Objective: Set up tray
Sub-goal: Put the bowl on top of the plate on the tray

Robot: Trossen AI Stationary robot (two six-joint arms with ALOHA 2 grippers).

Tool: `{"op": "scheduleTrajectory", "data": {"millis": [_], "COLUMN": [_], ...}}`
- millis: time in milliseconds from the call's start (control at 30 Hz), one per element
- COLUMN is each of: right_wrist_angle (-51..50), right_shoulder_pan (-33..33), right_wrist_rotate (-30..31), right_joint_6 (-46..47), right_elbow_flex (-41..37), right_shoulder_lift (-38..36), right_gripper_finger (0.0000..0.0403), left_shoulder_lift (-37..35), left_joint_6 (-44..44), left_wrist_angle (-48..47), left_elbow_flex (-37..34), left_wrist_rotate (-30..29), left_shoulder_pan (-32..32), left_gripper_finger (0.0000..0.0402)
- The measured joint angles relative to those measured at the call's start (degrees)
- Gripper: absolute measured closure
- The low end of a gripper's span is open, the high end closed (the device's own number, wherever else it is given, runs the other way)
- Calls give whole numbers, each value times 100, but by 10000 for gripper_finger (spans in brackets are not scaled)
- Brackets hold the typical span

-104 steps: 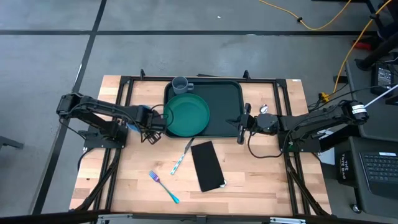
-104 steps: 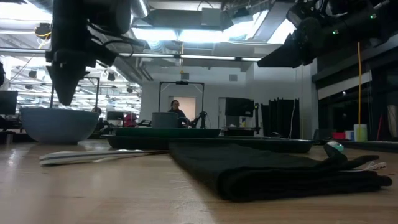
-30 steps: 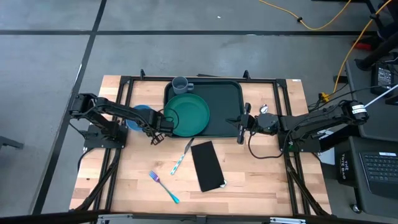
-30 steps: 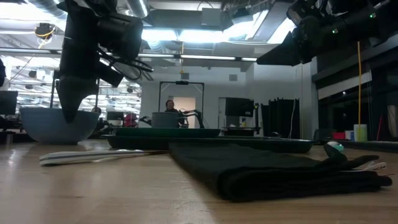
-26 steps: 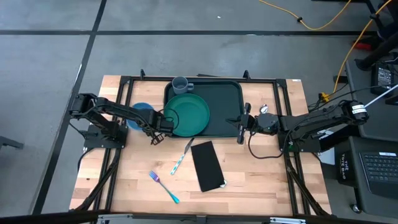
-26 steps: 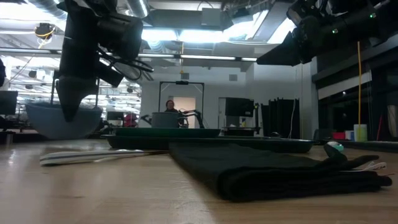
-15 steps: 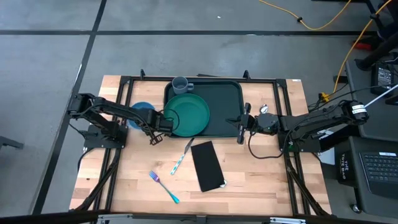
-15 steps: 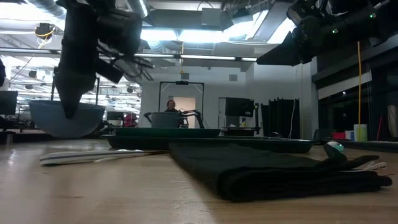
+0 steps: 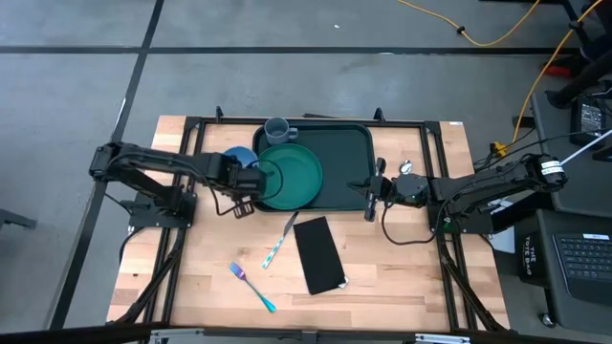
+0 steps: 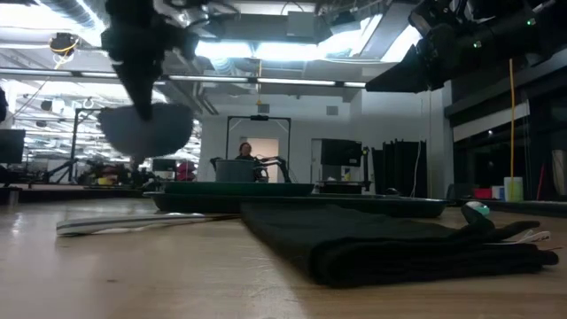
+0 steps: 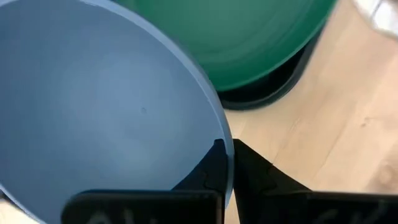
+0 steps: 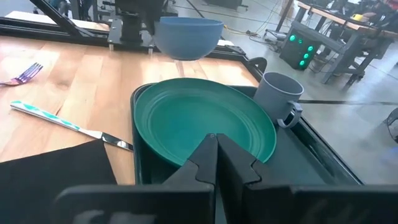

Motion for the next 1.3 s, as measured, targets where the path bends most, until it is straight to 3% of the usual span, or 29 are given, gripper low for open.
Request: {"op": "scheduleTrajectory", "data": {"millis": [400,533,1033,1300], "right_wrist_angle": [2,101,107,92], "right_shoulder_pan": [0,-2,0,-2], "right_wrist_rotate": [0,0,0,0], "right_joint_6": [-9,-1,-7,-34], "right_elbow_flex": [0,0,0,0], "right_shoulder_lift": [0,-2,-2,-2], "right_gripper_finger": [395,395,395,395], "left_shoulder_lift": [257,636,1496,2039], "left_joint_6": [1152,1847,2984,3385], "left_wrist_angle": [467,678,1200,1005], "left_elbow_flex": [726,769,822,1563], "left_wrist_rotate": [394,502,1103,1101], "left_shoulder_pan": [1,62,796,932], "left_gripper_finger": [399,399,399,399]}}
